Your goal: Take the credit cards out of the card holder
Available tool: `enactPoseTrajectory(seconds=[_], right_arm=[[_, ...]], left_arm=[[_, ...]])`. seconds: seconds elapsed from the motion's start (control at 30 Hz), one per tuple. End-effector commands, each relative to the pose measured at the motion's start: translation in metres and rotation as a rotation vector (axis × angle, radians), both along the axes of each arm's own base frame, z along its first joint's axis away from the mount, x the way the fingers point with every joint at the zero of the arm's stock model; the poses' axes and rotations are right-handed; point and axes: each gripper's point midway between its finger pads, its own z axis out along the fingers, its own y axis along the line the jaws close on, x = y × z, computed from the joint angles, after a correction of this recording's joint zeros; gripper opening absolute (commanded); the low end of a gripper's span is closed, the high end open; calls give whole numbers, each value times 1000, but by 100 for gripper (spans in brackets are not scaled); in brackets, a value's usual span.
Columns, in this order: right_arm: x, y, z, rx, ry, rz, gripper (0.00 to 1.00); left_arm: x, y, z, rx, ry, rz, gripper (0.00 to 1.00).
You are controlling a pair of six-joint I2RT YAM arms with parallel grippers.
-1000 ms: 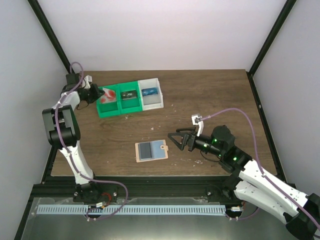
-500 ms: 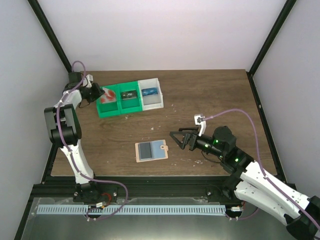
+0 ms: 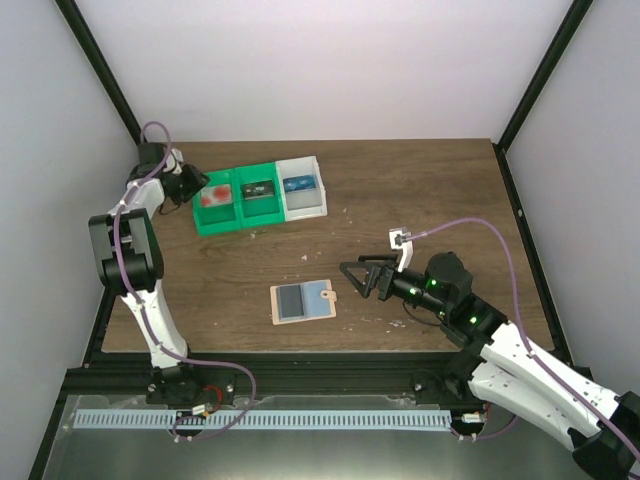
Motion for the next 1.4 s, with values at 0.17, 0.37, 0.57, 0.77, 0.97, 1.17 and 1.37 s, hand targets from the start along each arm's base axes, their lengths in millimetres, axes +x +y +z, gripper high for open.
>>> enactPoseTrajectory(seconds=[0.17,0.37,0.57,0.77,0.97,1.17,1.37], right_arm=[[14,-10,-9,-24,117,-115,100],[14,-8,-25,-70,178,-104,100],[21,-9,-57,-174,229,-134,100],[21,-1,-79,-226,244,-91,99],[16,20,-96,-204,277,14,67],[14,44,-121,-214,353,77,38],[15,74,-134,-282,341,118,37]], left_arm=[[-12,-9,74,23,-109,39,79],[-47,-47,98,-8,-154,-95,100],[-97,-102,112,9,-206,-227,100],[-153,-151,103,-38,-230,-397,90],[-210,-184,77,-116,-207,-480,61],[-255,-221,44,-216,-136,-555,36],[-273,-225,16,-266,-83,-538,48]])
